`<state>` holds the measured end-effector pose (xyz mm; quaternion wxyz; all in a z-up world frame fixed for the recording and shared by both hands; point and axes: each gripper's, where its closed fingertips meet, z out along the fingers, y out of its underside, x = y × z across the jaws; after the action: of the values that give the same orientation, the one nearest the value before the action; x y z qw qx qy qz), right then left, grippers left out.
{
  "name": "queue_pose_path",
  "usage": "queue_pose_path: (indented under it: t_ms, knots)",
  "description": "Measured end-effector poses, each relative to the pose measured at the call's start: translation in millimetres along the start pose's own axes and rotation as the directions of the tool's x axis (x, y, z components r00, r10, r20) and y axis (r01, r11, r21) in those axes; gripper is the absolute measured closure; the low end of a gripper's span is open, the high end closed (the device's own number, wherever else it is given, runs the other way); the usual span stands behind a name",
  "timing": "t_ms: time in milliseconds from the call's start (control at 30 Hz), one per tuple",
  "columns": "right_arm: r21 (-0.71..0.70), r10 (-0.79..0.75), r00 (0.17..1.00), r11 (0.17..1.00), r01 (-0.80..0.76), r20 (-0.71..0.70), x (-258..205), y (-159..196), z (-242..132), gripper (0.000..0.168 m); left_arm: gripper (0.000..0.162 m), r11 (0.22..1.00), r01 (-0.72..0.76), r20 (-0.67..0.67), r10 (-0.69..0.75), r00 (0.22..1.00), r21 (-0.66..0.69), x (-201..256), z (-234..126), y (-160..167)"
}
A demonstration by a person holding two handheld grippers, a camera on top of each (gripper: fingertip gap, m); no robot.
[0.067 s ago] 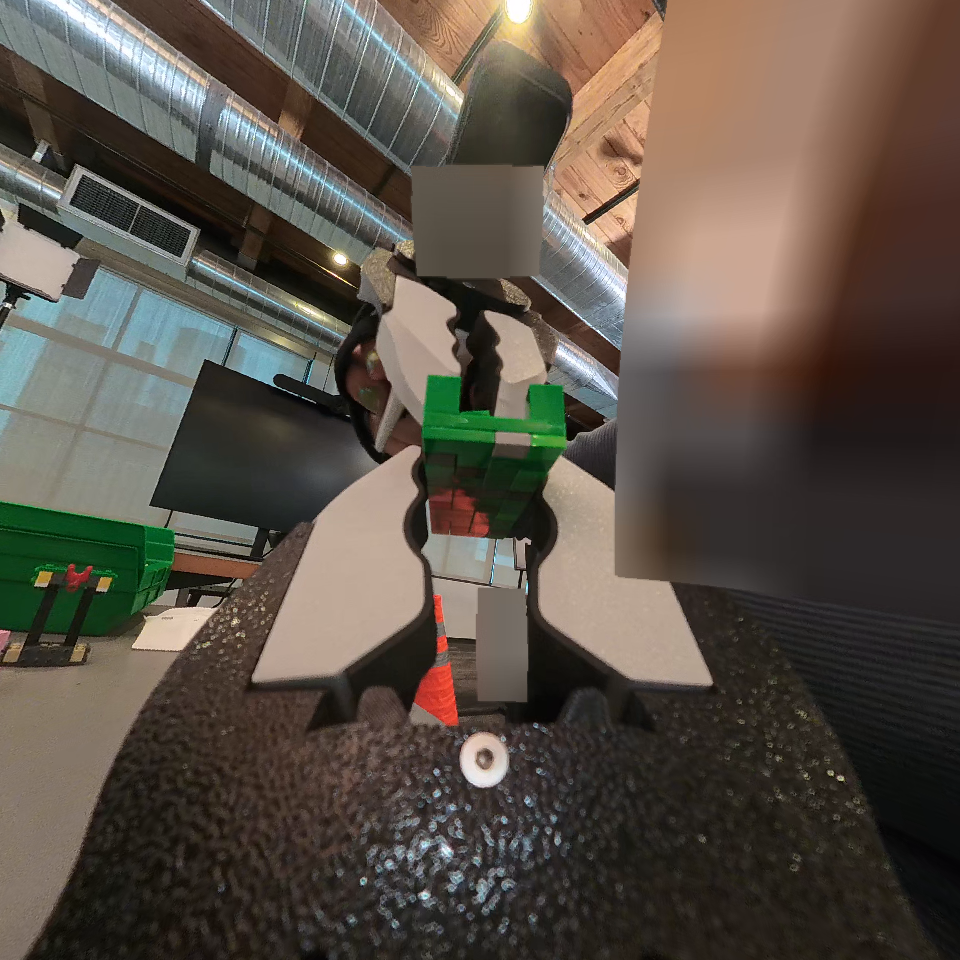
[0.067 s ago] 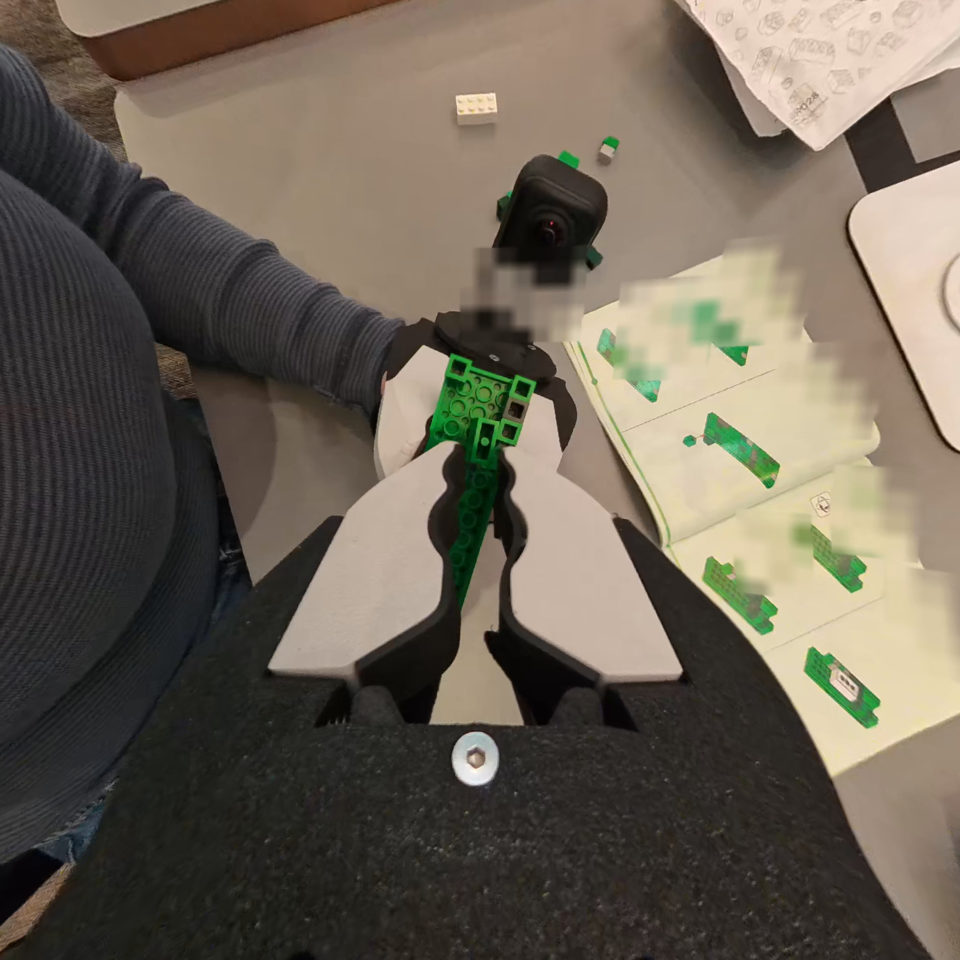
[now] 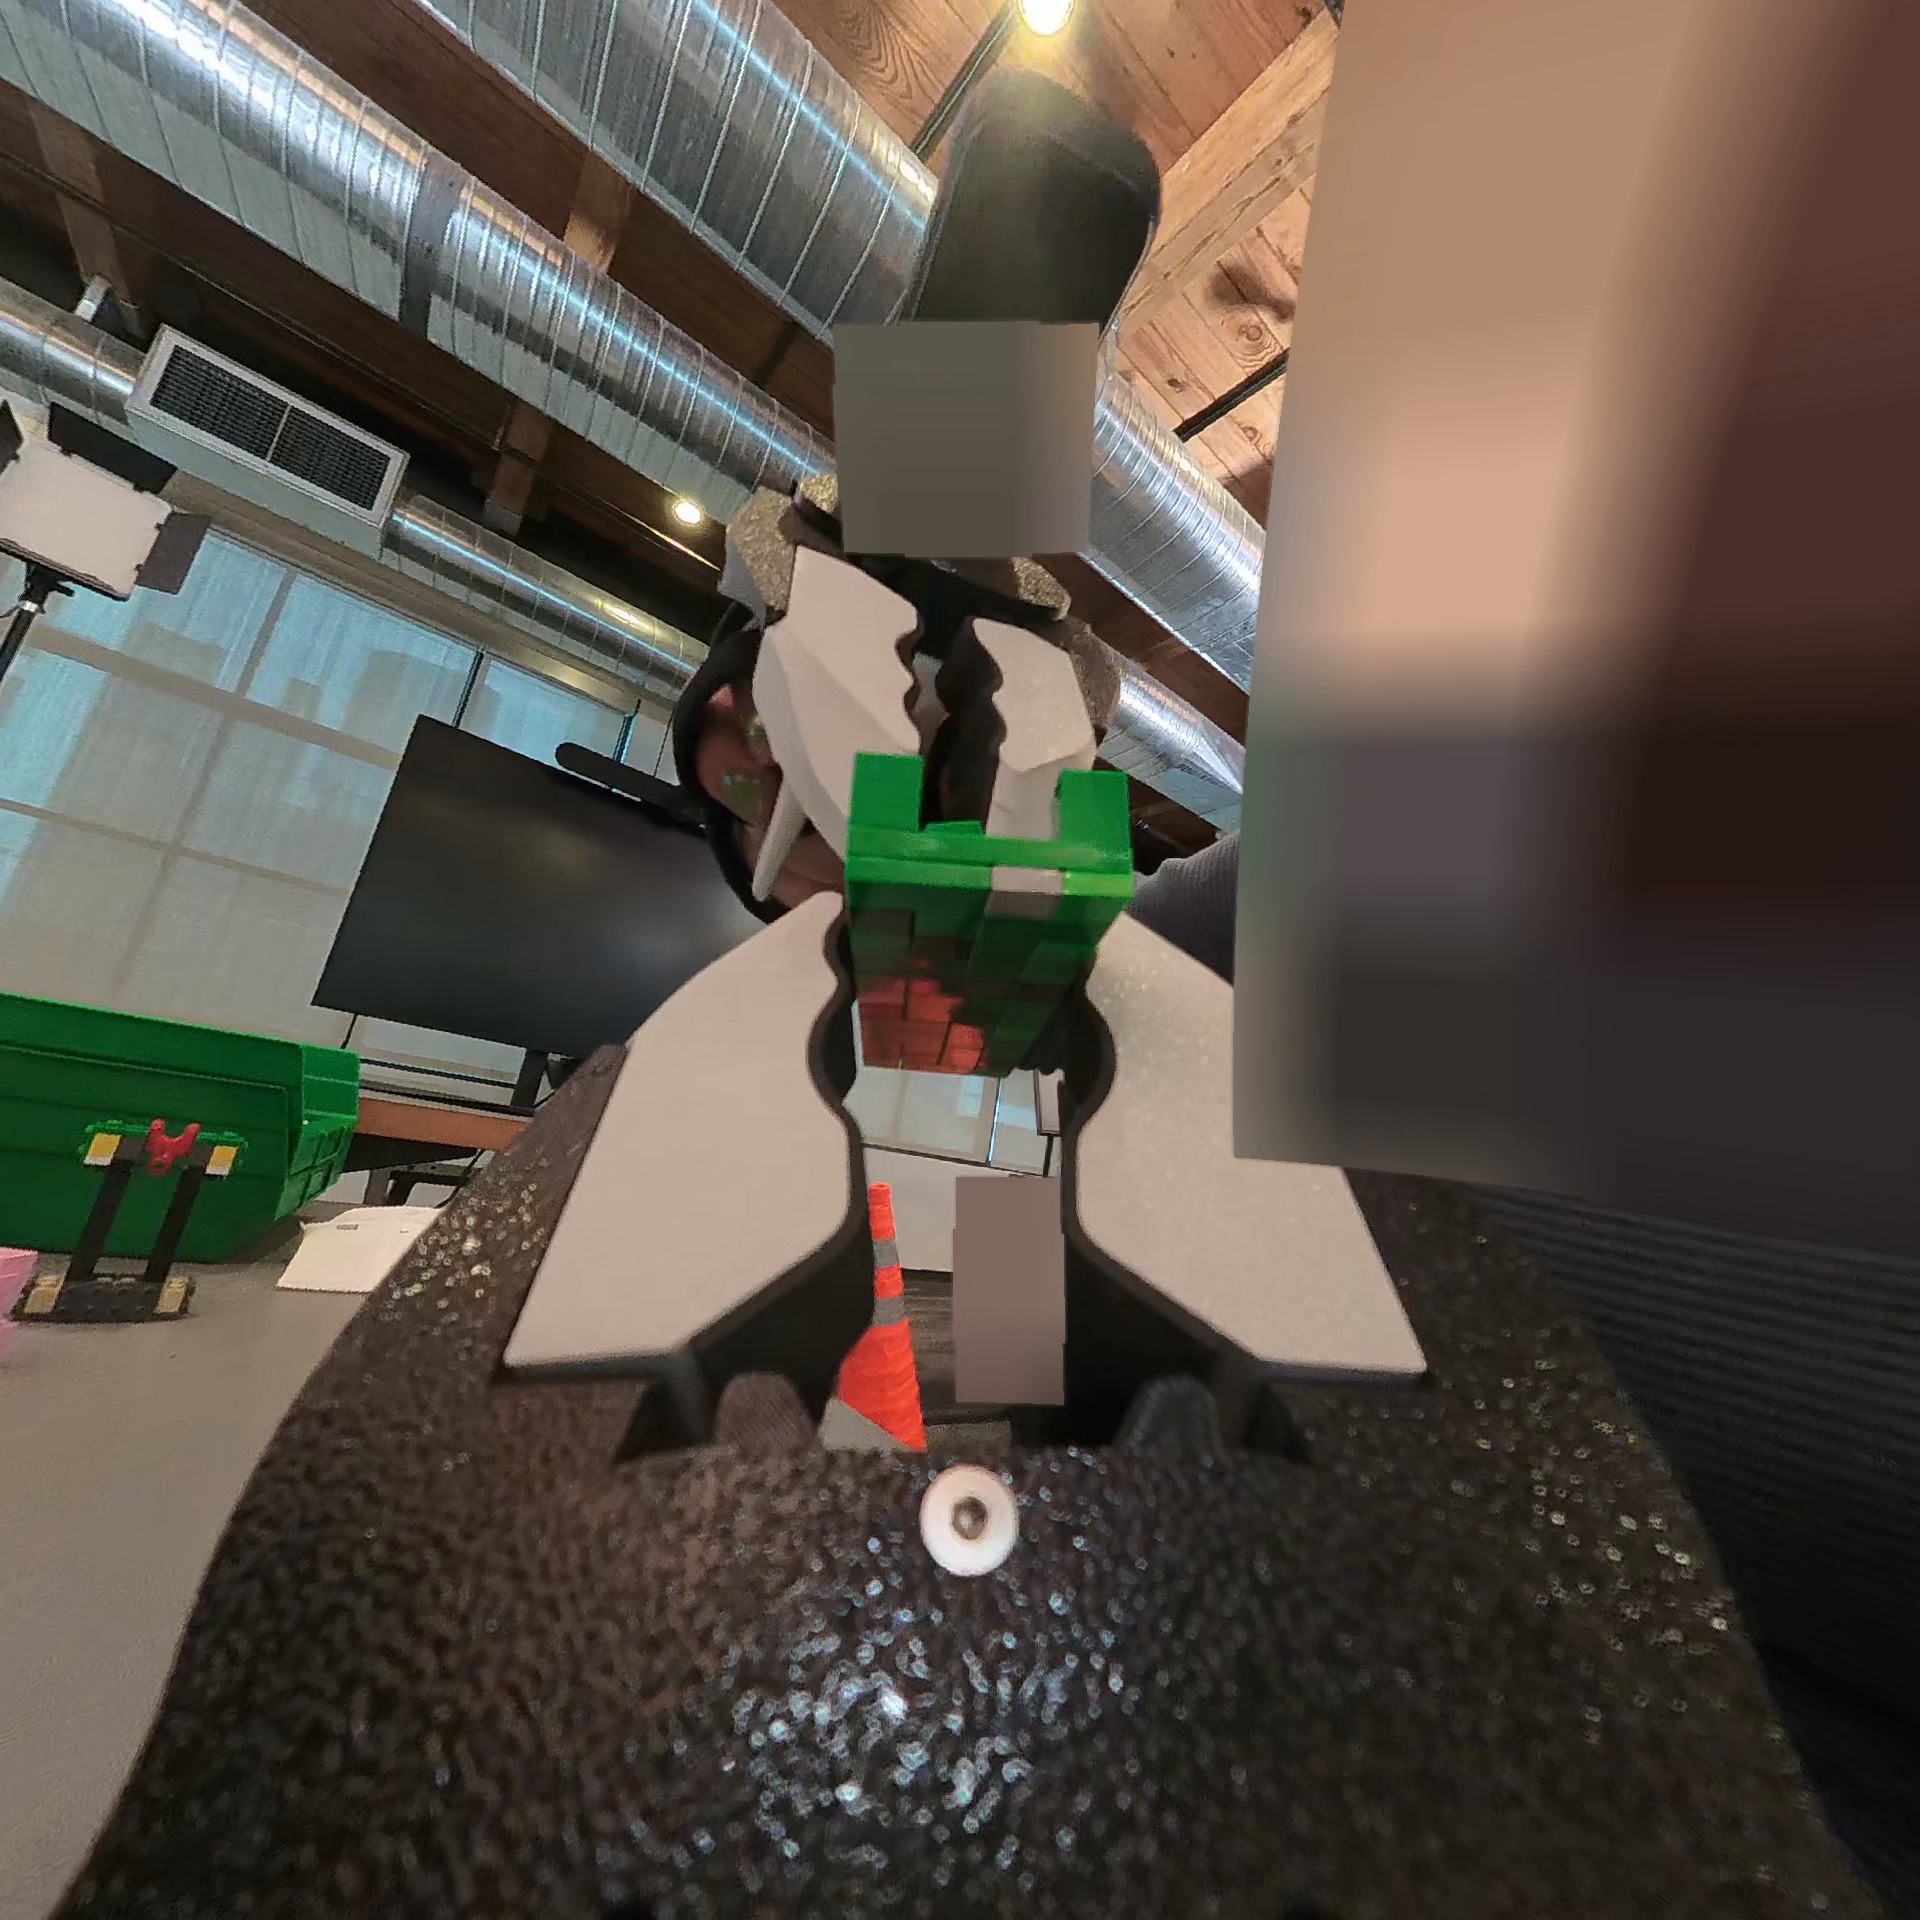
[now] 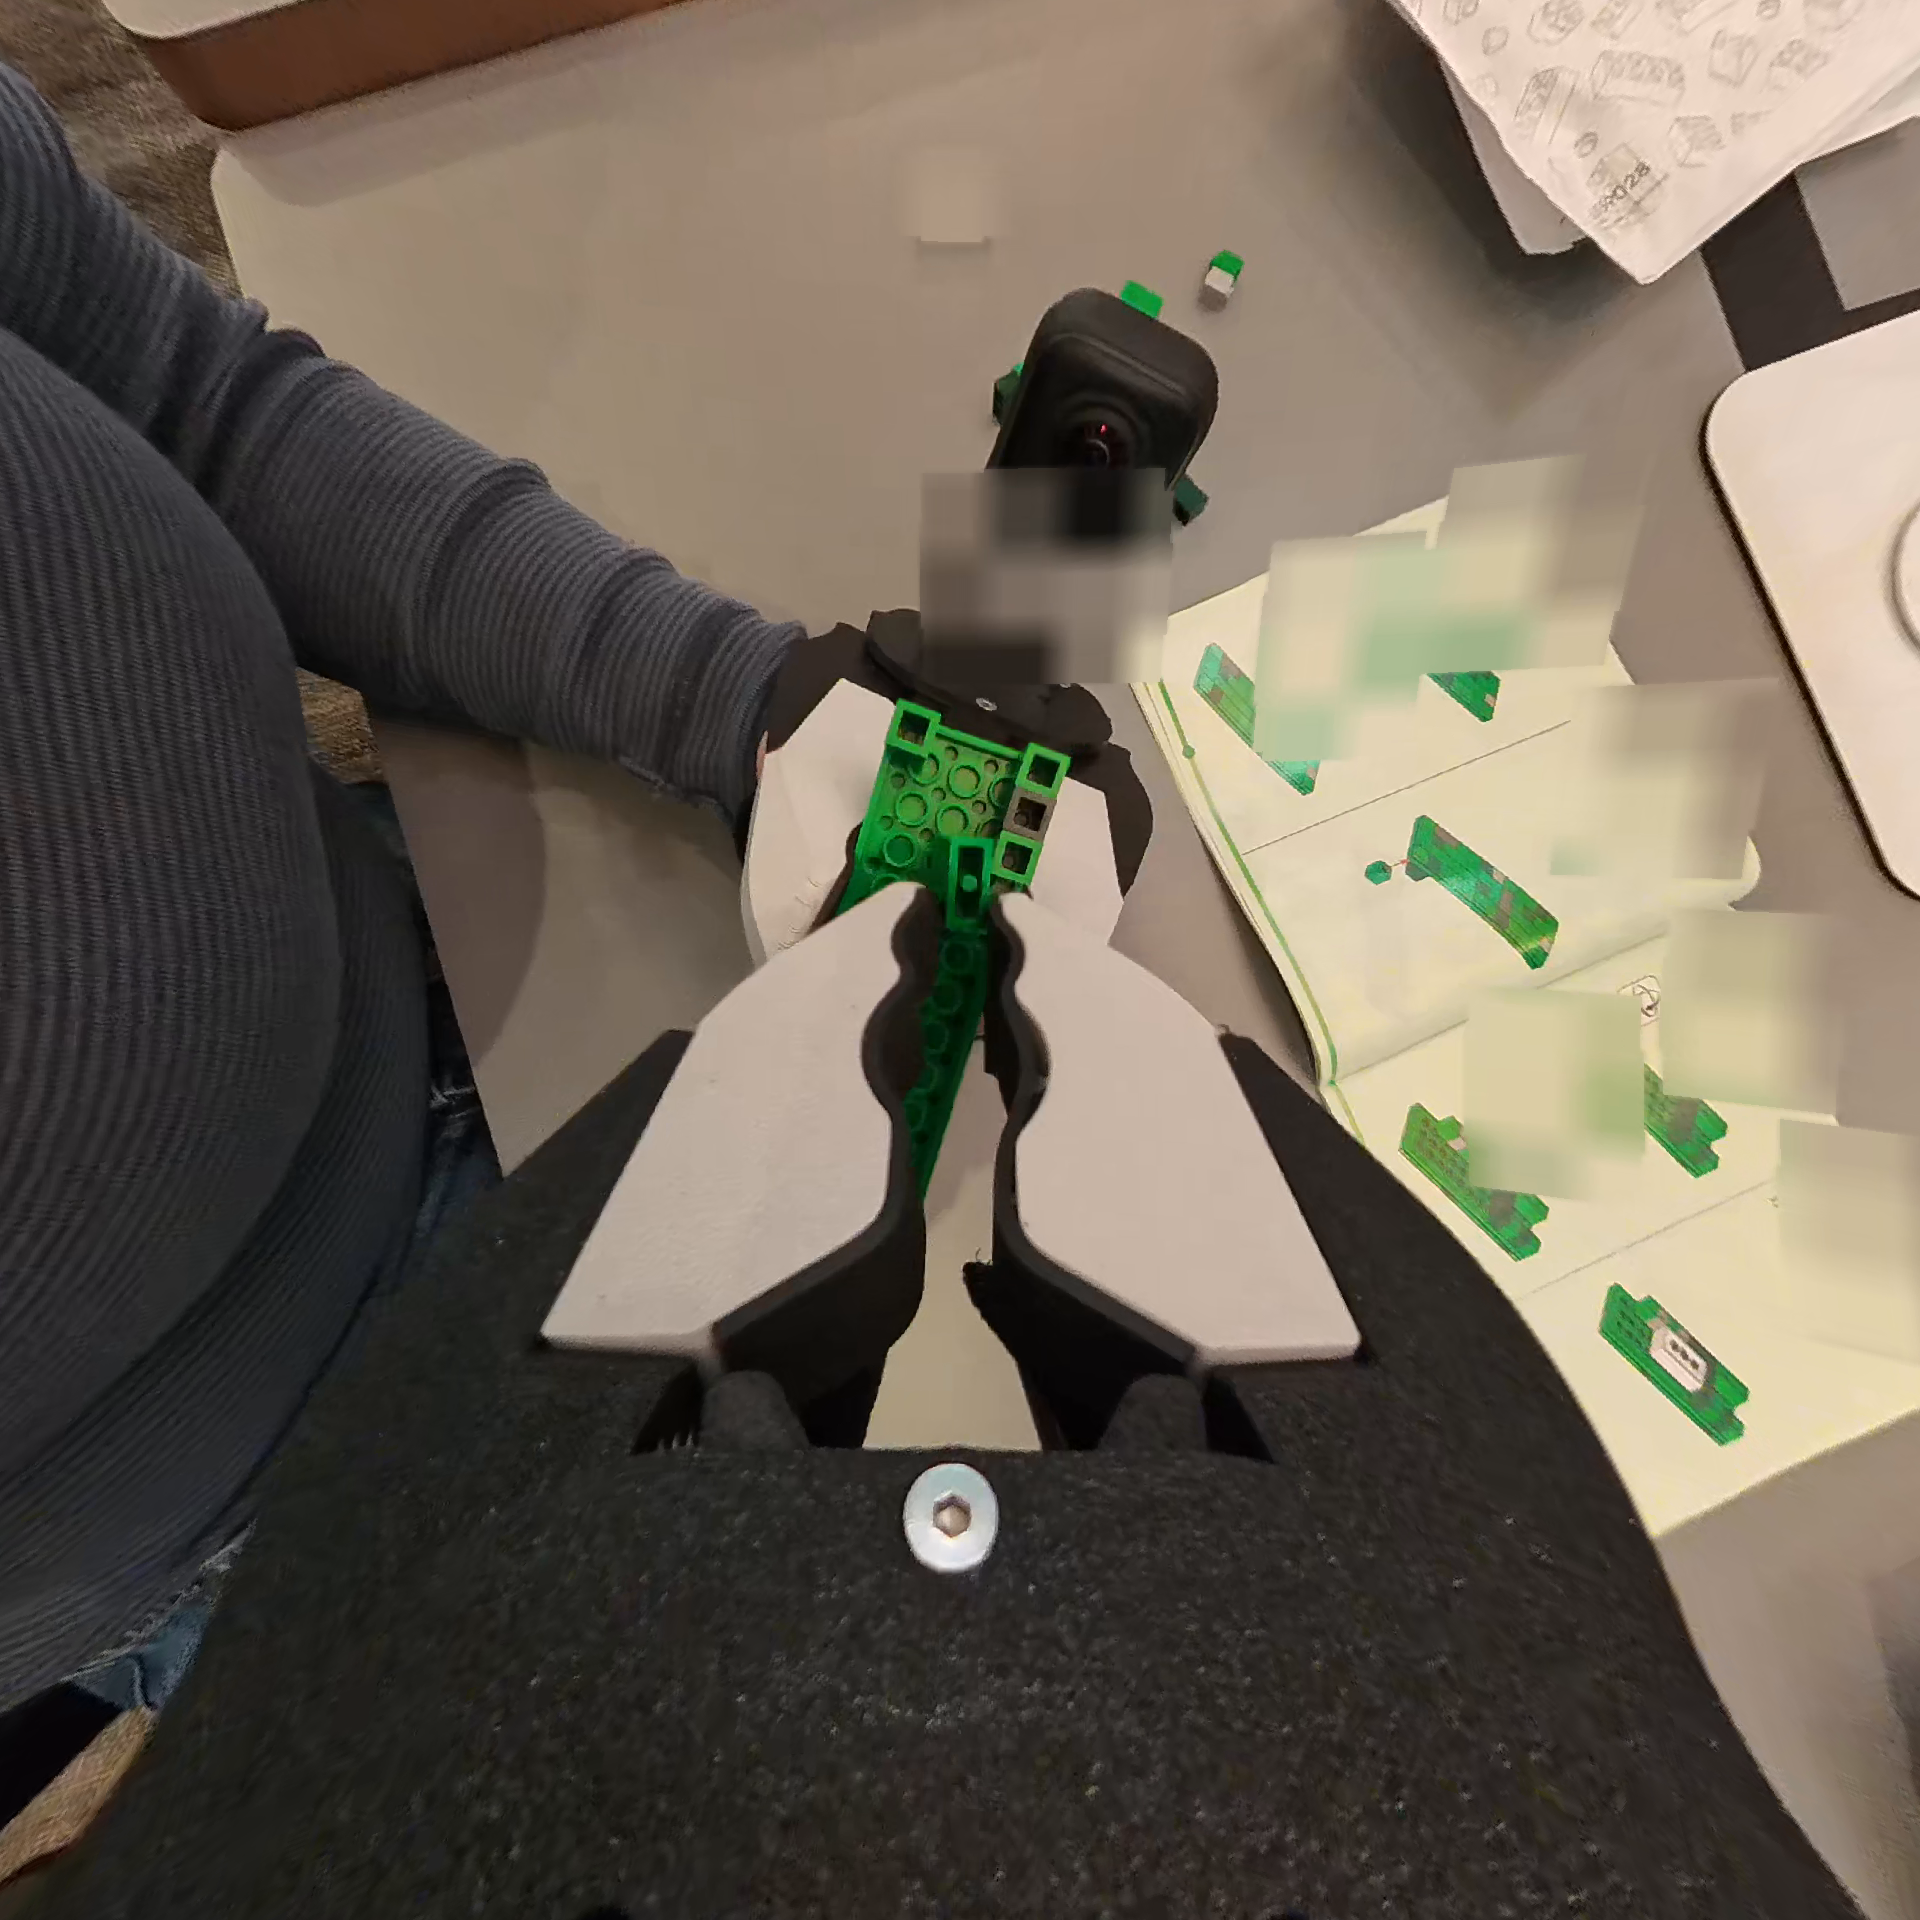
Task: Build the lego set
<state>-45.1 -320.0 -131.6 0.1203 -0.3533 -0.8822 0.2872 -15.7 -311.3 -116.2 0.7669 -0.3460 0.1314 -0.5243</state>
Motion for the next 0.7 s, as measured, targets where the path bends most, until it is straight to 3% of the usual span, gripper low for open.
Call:
queue_pose_path:
  t_ms: [333, 700]
  knots:
    - [0.059, -0.034, 0.999, 0.998, 0.035, -0.016, -6, -8, -5, 0.161, 0.125, 0.982, -0.178, 0.139, 0.185, 0.973, -0.06, -13, 0, 3]
    - [0.022, -0.085, 0.996, 0.996, 0.086, -0.037, -7, -5, 3, 0.161, 0.125, 0.982, -0.176, 0.173, 0.186, 0.967, -0.069, -19, -2, 4]
